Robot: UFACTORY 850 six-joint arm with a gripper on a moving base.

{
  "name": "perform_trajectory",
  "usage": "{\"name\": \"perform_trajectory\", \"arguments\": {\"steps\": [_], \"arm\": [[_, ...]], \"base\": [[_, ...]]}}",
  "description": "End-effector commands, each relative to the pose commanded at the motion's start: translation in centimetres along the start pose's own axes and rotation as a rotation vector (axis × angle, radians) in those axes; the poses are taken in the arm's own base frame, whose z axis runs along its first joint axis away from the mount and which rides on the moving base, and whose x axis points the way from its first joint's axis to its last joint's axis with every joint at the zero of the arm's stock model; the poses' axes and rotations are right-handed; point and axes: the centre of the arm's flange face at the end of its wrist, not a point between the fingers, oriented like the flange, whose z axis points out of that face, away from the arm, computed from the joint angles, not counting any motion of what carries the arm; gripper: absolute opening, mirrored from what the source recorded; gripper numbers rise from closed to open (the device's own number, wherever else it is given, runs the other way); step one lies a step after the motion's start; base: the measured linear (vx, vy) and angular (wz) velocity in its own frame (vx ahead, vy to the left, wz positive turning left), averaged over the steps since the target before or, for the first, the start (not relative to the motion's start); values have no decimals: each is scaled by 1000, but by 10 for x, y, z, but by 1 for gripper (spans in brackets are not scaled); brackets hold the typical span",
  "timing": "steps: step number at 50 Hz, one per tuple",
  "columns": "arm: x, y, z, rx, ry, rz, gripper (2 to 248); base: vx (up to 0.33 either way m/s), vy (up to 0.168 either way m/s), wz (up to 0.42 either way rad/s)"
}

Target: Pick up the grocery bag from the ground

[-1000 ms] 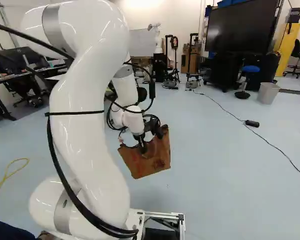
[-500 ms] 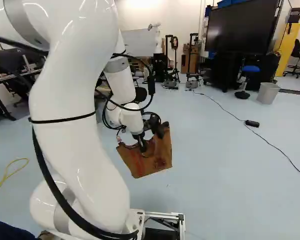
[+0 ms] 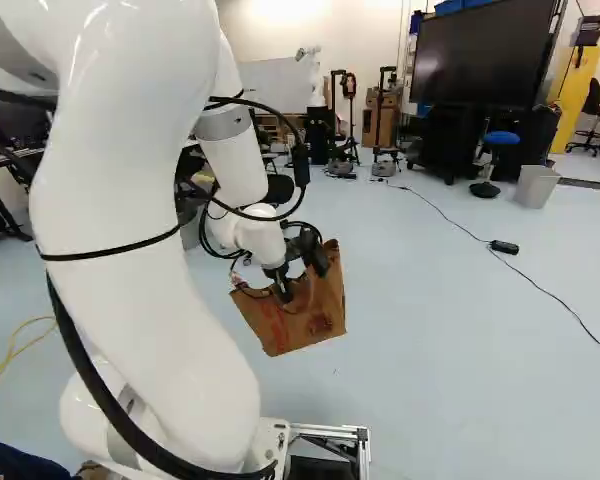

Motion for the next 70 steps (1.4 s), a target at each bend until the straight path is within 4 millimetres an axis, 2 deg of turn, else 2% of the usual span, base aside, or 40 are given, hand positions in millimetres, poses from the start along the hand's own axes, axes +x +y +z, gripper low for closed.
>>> {"name": "perform_trajectory", "arguments": {"steps": [35,70], "arm": [[-4,4,-9,73,45,-104,20],[-15,15,-33,237,181,-356,20]], "base": [[0,0,0],[0,0,0]]}}
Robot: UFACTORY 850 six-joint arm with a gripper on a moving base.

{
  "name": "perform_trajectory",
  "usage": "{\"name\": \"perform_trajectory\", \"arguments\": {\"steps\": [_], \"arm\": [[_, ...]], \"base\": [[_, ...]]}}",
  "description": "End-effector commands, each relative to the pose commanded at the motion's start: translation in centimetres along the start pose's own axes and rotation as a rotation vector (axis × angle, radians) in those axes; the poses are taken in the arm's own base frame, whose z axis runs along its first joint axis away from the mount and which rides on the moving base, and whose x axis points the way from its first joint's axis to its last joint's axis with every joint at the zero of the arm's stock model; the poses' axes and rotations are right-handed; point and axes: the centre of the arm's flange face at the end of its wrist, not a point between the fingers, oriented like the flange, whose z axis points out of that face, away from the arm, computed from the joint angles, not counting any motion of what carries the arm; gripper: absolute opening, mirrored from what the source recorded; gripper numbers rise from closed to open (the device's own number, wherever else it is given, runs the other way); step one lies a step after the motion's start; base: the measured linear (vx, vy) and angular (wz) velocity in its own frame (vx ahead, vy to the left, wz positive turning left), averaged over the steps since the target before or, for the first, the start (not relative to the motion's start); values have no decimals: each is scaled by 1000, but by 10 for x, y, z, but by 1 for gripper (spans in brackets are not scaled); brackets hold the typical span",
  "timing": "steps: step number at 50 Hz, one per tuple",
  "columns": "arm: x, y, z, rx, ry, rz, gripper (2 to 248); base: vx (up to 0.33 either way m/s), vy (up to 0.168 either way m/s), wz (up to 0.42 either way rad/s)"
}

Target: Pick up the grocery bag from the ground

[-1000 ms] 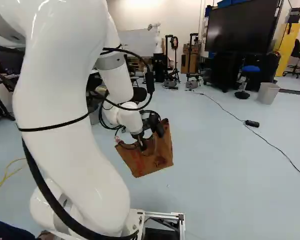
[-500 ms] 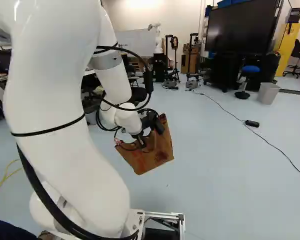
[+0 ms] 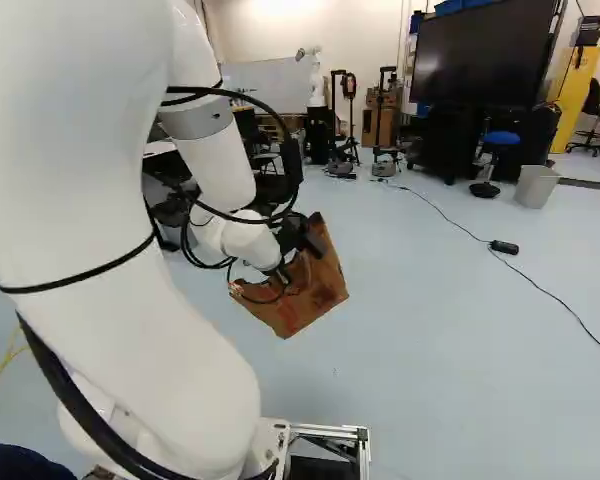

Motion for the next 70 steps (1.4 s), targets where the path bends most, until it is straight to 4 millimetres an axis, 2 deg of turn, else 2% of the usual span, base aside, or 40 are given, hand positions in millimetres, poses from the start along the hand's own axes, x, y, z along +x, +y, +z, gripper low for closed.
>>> {"name": "perform_trajectory", "arguments": {"steps": [39,70], "arm": [[-18,7,-44,193,288,-407,20],[-31,15,-68,259,484,-626,20]], "base": [[0,0,0],[0,0,0]]}}
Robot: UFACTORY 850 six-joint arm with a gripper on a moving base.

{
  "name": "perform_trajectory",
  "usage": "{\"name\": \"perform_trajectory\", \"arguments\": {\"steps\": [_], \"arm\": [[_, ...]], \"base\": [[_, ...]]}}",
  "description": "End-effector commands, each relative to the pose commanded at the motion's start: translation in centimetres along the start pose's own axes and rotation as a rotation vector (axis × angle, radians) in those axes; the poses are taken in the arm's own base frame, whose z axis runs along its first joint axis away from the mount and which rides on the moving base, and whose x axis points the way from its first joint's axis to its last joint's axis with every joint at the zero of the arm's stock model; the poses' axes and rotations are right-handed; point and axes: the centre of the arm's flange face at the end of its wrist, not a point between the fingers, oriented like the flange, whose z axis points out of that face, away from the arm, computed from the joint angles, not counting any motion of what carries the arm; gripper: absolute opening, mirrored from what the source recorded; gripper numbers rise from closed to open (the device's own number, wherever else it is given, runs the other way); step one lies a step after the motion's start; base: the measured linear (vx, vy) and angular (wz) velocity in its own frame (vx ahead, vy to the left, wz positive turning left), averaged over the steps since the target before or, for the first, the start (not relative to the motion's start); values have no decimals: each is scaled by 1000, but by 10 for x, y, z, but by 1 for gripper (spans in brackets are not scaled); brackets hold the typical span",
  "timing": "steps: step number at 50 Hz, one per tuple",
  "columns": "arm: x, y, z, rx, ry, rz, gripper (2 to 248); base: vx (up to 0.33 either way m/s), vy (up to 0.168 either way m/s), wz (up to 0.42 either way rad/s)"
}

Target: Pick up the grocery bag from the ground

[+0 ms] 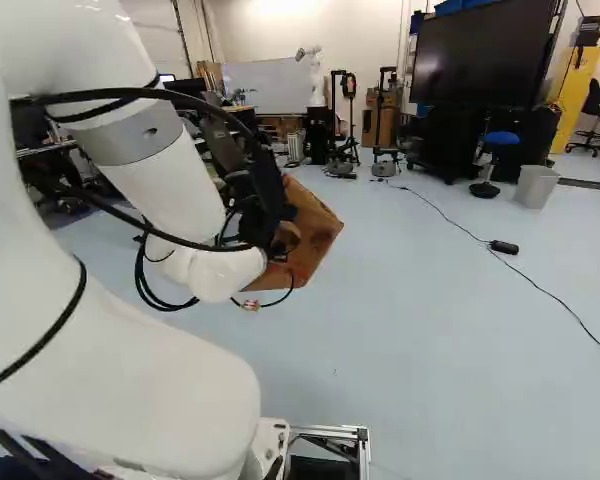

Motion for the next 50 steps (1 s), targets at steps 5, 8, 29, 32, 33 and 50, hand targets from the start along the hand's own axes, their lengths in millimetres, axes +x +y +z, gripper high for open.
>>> {"name": "perform_trajectory", "arguments": {"steps": [5,8,29,32,33,50], "arm": [[0,0,-3,5,23,-27,20],[0,-1,-5,7,34,-40,20],[-1,-2,-14,15,93,-109,20],[-1,-2,-15,16,97,-114,20],[-1,-2,-15,16,99,-116,20],[-2,-2,-16,17,108,-126,20]], "base": [[0,0,0],[0,0,0],[0,0,0],[0,0,0],[0,0,0],[0,0,0]]}}
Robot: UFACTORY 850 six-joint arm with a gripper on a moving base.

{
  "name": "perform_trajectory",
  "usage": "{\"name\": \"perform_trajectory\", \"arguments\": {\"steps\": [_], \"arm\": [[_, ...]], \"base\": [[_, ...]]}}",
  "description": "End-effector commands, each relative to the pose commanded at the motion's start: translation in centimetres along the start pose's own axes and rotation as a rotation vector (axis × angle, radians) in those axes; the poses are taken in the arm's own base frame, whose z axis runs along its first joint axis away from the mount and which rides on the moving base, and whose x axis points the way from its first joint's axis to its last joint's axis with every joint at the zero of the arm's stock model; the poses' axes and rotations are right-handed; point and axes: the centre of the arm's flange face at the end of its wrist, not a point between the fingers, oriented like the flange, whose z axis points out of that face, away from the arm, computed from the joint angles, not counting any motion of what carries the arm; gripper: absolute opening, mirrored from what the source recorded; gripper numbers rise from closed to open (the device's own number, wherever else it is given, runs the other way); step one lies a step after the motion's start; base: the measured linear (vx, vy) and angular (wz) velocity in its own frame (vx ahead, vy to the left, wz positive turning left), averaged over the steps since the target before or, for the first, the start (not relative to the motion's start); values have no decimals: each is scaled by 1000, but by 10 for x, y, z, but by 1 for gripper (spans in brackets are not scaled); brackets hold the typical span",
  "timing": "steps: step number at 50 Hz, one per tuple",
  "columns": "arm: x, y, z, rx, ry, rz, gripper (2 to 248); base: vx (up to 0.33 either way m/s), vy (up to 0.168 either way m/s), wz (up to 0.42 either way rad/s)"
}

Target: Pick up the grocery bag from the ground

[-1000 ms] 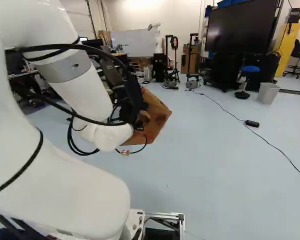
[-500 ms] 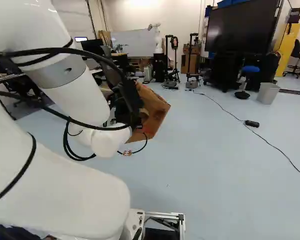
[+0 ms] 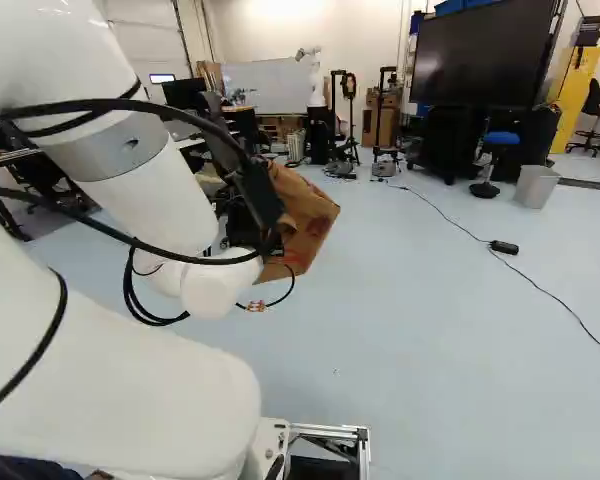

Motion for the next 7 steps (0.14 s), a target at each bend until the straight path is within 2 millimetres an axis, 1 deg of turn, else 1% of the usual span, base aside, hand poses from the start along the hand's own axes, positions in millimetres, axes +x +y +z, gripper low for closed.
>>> {"name": "perform_trajectory", "arguments": {"steps": [7], "arm": [[0,0,0,0,0,0,20]], "base": [[0,0,0]]}}
